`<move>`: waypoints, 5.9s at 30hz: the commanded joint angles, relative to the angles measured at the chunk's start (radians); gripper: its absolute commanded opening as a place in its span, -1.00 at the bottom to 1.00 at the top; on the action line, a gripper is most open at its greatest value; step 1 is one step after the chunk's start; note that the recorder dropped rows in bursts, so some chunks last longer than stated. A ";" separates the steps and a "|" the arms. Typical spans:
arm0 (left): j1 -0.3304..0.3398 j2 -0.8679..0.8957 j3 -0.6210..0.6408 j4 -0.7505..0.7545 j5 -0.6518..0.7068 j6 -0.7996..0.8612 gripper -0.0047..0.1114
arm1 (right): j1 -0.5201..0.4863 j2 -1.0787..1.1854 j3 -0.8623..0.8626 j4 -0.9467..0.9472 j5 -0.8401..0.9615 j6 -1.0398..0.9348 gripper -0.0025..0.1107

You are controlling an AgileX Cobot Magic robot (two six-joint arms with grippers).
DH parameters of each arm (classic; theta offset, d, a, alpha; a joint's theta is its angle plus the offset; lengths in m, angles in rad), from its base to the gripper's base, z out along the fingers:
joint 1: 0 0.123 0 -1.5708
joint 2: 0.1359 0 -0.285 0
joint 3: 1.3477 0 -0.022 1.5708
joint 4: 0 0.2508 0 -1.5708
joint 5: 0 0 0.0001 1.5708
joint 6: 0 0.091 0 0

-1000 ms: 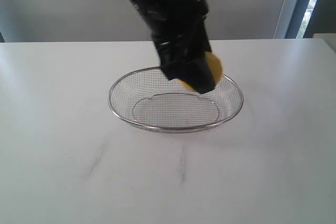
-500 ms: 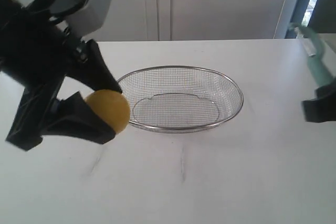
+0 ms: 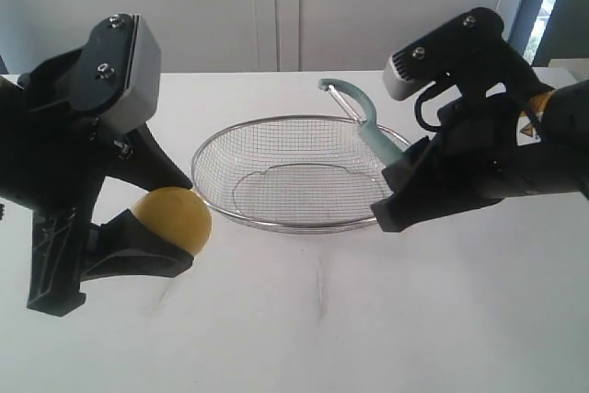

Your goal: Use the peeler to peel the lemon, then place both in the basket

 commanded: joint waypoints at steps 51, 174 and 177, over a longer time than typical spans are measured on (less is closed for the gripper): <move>0.002 -0.011 0.090 -0.077 -0.281 -0.164 -0.92 | 0.065 0.270 0.005 0.199 -0.504 -0.315 -0.96; 0.002 0.132 0.088 0.034 -0.386 -0.318 -0.92 | 0.226 0.161 -0.239 -0.066 0.183 0.146 -0.96; 0.002 0.120 0.088 0.034 -0.370 -0.159 -0.92 | 0.222 0.211 -0.237 -0.214 0.199 0.274 -0.96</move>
